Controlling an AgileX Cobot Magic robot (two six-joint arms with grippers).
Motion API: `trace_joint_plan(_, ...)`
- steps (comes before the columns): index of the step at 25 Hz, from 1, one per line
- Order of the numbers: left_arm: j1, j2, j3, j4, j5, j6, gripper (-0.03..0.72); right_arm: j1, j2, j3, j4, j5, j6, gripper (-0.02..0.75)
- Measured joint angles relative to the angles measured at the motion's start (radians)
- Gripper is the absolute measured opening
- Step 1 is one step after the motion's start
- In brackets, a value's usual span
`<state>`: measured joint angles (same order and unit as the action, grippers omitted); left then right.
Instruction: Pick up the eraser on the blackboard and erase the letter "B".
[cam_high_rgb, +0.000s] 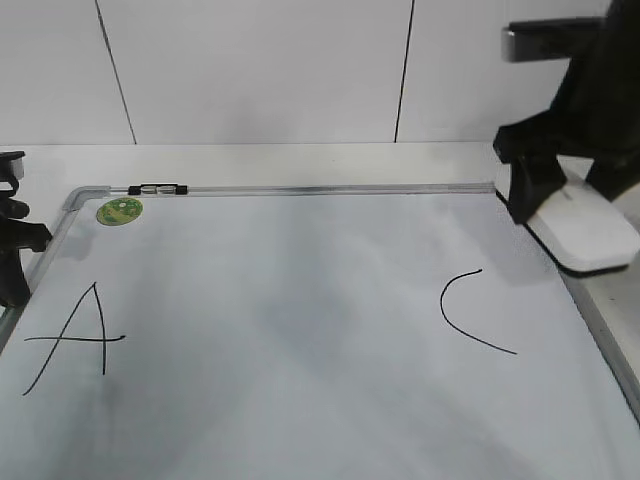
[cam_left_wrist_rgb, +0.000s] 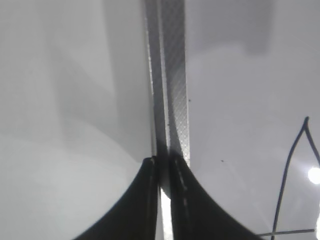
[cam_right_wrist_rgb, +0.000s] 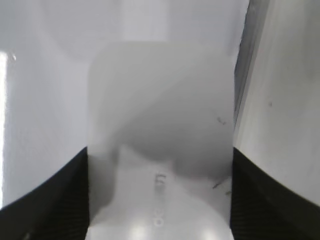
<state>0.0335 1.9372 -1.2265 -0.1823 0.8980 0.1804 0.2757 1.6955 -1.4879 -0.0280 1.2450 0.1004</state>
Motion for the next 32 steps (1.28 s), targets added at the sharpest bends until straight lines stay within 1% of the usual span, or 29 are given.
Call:
trace_joint_plan(5, 0.0, 0.0, 0.0, 0.0, 0.0, 0.0, 0.019, -0.001, -0.031, 0.171, 0.004, -0.02, 0.054, 0.559)
trace_joint_plan(8, 0.0, 0.0, 0.0, 0.0, 0.0, 0.0, 0.019, -0.001, -0.031, 0.229, 0.004, -0.098, 0.071, 0.56)
trace_joint_plan(11, 0.0, 0.0, 0.0, 0.0, 0.0, 0.0, 0.019, -0.001, -0.031, 0.254, -0.023, -0.181, 0.094, 0.56)
trace_joint_plan(17, 0.0, 0.0, 0.0, -0.003, 0.0, 0.0, 0.019, -0.007, -0.031, 0.298, -0.172, -0.266, 0.173, 0.559)
trace_joint_plan(22, 0.0, 0.0, 0.0, -0.008, 0.0, 0.0, 0.019, -0.057, -0.017, 0.303, -0.18, -0.305, 0.183, 0.56)
trace_joint_plan(25, 0.0, 0.0, 0.0, -0.01, 0.0, 0.0, 0.018, -0.093, 0.001, 0.303, -0.154, -0.316, 0.156, 0.559)
trace_joint_plan(30, 0.0, 0.0, 0.0, -0.018, 0.002, 0.002, 0.017, -0.115, 0.015, 0.303, -0.011, -0.368, 0.022, 0.56)
trace_joint_plan(32, 0.0, 0.0, 0.0, -0.021, 0.002, 0.002, 0.017, -0.115, 0.029, 0.303, 0.02, -0.389, -0.002, 0.56)
